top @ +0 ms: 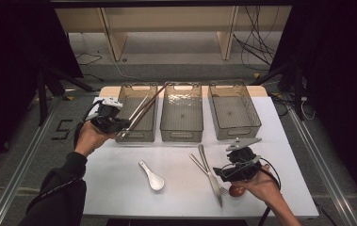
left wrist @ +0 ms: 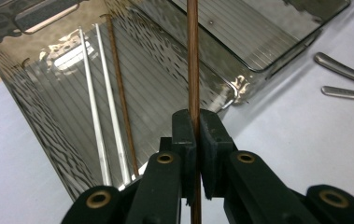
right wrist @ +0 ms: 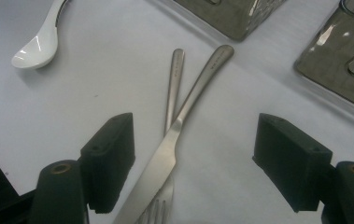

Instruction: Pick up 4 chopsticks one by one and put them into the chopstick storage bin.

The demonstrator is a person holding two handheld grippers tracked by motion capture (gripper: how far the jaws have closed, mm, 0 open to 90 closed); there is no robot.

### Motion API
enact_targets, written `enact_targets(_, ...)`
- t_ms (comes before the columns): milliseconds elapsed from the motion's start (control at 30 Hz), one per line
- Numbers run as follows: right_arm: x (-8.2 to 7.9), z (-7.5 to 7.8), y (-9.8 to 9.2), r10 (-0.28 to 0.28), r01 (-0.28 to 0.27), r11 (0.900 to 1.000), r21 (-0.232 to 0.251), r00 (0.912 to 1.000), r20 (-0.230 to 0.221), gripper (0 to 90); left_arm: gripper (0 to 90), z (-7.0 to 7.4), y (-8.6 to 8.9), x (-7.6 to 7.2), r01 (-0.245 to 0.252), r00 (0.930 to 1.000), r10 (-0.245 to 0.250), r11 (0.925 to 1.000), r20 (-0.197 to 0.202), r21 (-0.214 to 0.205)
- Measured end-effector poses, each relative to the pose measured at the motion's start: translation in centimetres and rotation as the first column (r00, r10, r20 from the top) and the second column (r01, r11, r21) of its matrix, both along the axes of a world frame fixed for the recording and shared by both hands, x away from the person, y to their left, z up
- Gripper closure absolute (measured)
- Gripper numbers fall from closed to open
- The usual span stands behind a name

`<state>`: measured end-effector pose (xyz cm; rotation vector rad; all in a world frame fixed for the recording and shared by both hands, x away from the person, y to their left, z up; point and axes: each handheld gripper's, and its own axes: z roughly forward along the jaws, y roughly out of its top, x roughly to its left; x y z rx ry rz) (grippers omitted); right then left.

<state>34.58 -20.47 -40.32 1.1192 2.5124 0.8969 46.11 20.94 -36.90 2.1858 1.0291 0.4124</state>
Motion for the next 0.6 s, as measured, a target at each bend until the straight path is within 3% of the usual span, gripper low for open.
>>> enact_targets(600, 0.0, 0.0, 0.1, 0.0, 0.0, 1.0, 0.002, 1.0, -0.004, 29.0, 85.4, -0.4, 0.1, 3.0, -0.083, 0.9964, 0.083, 0.9965, -0.016, 0.015)
